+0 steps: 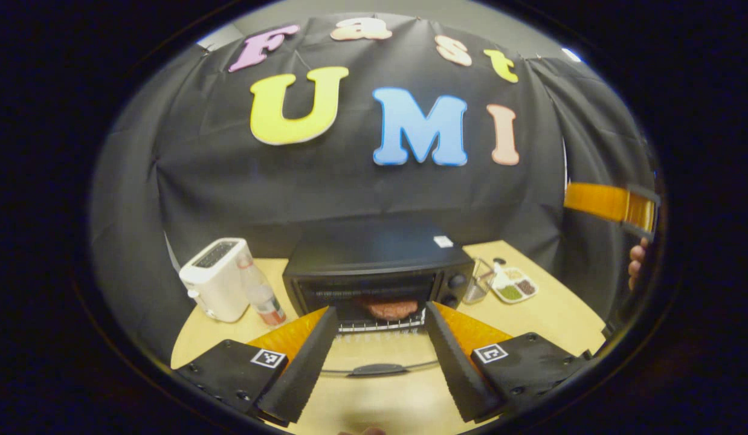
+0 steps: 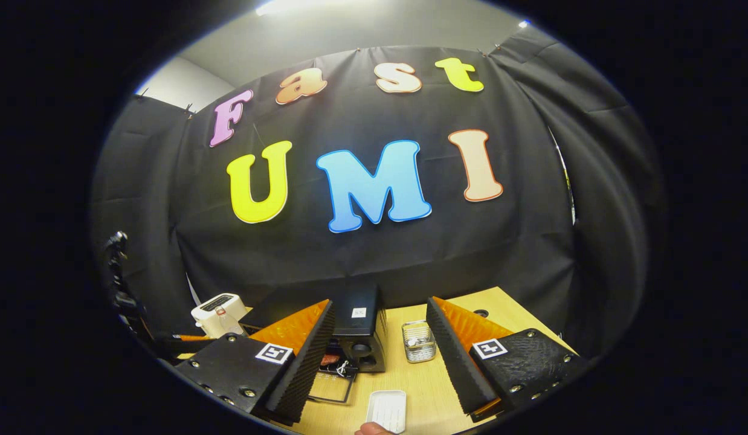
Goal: Open the electric oven with the left hand, put the food in, and close the electric oven.
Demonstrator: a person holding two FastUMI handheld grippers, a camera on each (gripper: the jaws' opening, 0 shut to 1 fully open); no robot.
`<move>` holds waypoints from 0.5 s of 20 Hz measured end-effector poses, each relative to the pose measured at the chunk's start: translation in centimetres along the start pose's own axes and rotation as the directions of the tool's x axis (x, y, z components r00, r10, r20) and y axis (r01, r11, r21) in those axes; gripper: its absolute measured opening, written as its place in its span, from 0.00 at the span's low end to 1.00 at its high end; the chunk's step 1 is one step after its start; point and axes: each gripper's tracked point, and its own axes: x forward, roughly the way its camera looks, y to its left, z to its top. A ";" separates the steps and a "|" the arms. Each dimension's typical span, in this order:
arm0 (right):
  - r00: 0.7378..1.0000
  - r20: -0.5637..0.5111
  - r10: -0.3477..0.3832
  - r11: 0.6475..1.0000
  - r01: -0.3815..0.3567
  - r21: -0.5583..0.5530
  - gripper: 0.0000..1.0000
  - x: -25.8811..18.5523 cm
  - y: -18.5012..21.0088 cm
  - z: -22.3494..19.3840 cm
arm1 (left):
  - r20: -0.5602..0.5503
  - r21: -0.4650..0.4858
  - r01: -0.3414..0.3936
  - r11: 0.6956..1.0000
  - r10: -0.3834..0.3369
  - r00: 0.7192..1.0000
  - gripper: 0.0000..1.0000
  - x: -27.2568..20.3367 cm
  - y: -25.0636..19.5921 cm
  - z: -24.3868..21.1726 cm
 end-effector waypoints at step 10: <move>0.992 -0.104 -0.070 0.998 0.069 -0.011 0.93 -1.3 -3.7 -3.9 | -0.402 -0.068 0.010 0.998 -0.036 0.915 0.97 4.5 -0.5 -11.9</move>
